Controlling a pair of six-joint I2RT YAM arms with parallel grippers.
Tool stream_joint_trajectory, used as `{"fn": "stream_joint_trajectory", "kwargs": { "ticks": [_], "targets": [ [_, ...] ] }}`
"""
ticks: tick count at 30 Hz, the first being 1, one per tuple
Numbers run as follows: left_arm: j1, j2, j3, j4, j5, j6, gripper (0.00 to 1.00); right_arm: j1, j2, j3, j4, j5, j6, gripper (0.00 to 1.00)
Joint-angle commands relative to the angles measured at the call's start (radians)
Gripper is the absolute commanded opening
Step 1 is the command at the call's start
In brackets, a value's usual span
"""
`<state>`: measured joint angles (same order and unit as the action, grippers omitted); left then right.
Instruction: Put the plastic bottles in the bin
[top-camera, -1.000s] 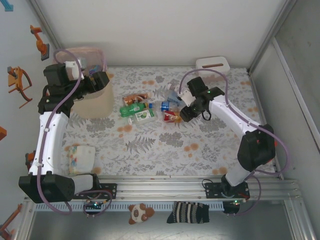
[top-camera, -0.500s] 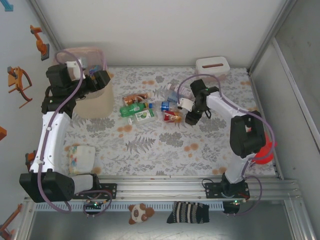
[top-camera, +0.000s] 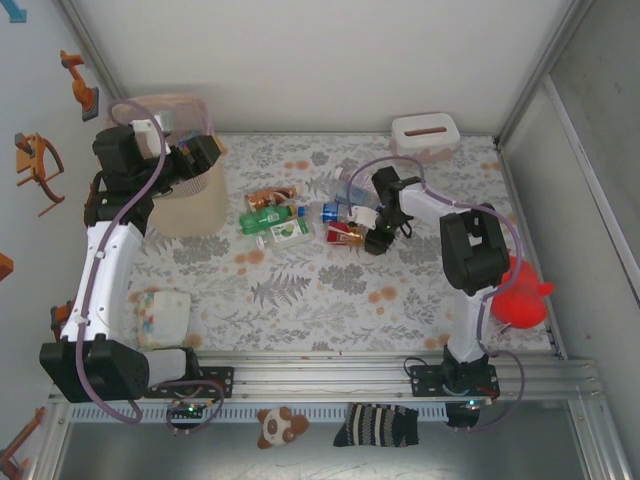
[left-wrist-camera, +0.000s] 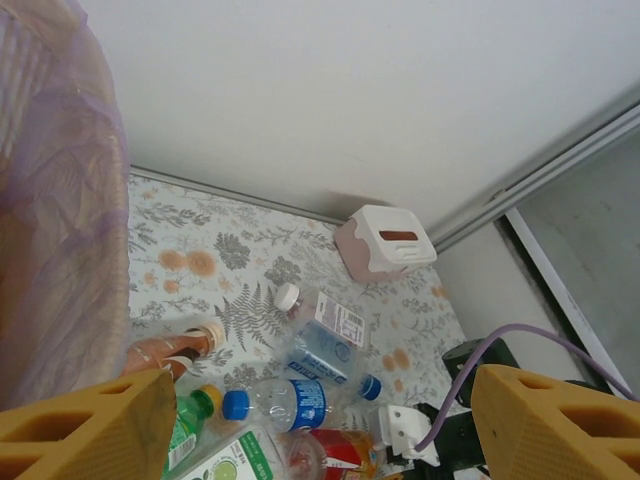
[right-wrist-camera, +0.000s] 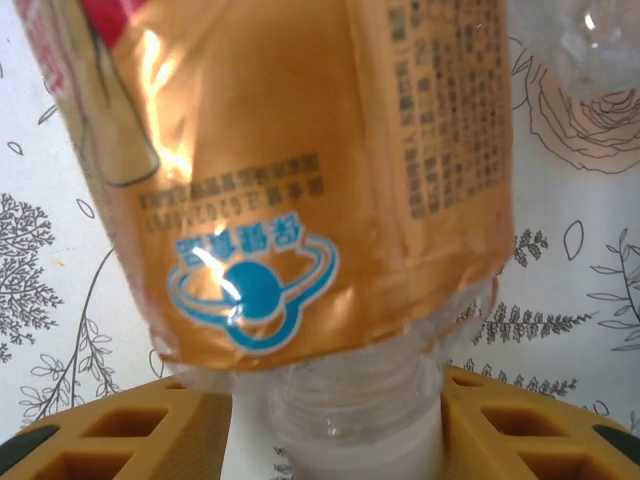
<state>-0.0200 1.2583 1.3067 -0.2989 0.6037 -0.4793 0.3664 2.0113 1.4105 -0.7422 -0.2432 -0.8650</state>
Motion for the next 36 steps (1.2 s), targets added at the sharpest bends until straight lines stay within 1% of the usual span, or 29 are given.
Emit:
{"fn": "stream_joint_trajectory", "kwargs": {
  "ticks": [1,7,18,23,26,30,36],
  "targets": [
    [-0.008,0.005,-0.003,0.036,0.028,-0.018,0.77,0.012,0.009,-0.008,0.009,-0.027,-0.013,0.46],
    [-0.008,0.012,0.0,0.05,0.039,-0.03,0.76,0.018,-0.003,-0.026,0.011,-0.017,-0.009,0.39],
    [-0.01,0.008,0.011,0.04,0.054,-0.031,0.76,0.036,-0.04,-0.032,-0.027,-0.015,0.013,0.22],
    [-0.021,0.002,0.011,0.041,0.057,-0.03,0.76,0.049,-0.104,-0.055,-0.041,-0.023,0.044,0.2],
    [-0.036,0.0,0.009,0.05,0.057,-0.026,0.76,0.05,-0.147,-0.069,-0.051,-0.052,0.076,0.2],
    [-0.073,-0.008,-0.003,0.086,0.059,-0.013,0.76,0.052,-0.208,-0.074,-0.066,-0.121,0.134,0.19],
    [-0.16,-0.01,-0.004,0.161,0.077,0.029,0.76,0.054,-0.312,-0.081,0.0,-0.265,0.3,0.19]
  ]
}}
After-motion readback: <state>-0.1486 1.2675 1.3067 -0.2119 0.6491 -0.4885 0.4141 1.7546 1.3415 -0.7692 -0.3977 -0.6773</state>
